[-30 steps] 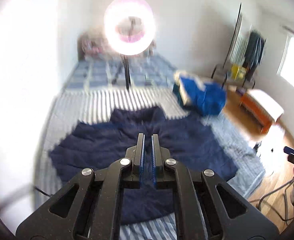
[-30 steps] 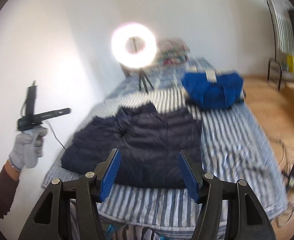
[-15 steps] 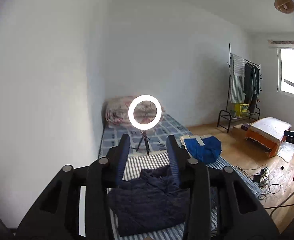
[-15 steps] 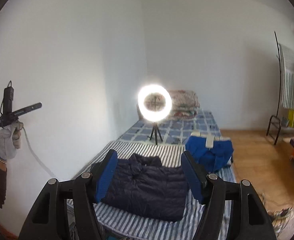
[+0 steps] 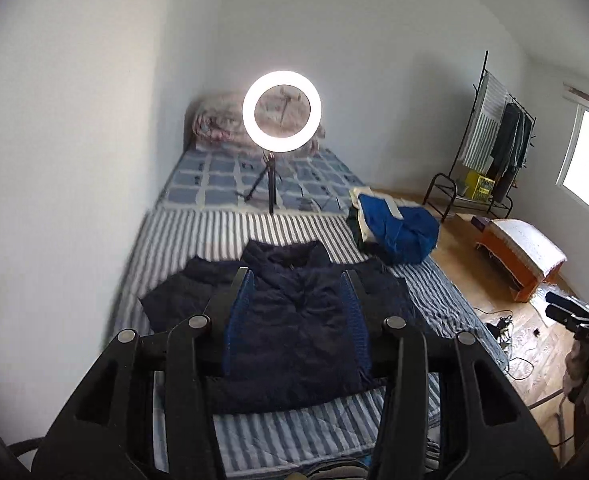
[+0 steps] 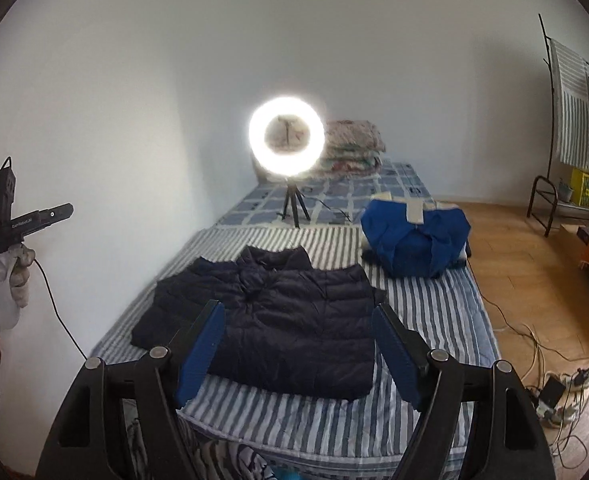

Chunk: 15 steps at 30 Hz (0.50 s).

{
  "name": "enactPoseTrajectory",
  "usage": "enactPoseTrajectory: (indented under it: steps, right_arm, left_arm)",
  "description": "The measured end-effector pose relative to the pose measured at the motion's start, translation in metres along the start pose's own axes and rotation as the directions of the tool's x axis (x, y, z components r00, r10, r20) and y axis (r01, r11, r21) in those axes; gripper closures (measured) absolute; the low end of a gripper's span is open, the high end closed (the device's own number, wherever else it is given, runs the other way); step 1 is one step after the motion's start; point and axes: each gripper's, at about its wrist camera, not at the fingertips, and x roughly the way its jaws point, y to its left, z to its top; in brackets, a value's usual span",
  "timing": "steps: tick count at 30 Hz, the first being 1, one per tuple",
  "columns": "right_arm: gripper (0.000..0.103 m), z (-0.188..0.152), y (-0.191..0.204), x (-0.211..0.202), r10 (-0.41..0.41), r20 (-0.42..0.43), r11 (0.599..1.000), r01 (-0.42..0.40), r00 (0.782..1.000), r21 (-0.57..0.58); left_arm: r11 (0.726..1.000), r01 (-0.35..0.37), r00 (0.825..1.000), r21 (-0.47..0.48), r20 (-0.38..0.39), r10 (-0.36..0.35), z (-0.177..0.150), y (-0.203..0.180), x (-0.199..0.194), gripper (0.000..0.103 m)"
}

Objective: Fold large clothes

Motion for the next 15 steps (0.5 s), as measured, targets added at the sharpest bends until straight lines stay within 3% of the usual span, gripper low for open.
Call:
enactPoseTrajectory:
  steps: [3, 9, 15]
  right_arm:
    - [0.025, -0.025, -0.016, 0.042, 0.027, -0.073, 0.995, -0.020, 0.997, 0.094]
    - [0.025, -0.070, -0.044, 0.113, -0.016, -0.204, 0.980, 0.056, 0.979, 0.191]
    - [0.025, -0.116, -0.078, 0.165, -0.009, -0.302, 0.923, 0.124, 0.953, 0.363]
  left_arm:
    - [0.999, 0.008, 0.996, -0.045, -0.092, -0.012, -0.039, -0.005, 0.062, 0.057]
    - [0.999, -0.027, 0.972, -0.046, -0.233, 0.015, -0.106, -0.028, 0.171, 0.057]
    - [0.999, -0.049, 0.955, 0.002, -0.294, 0.047, -0.139, -0.046, 0.231, 0.057]
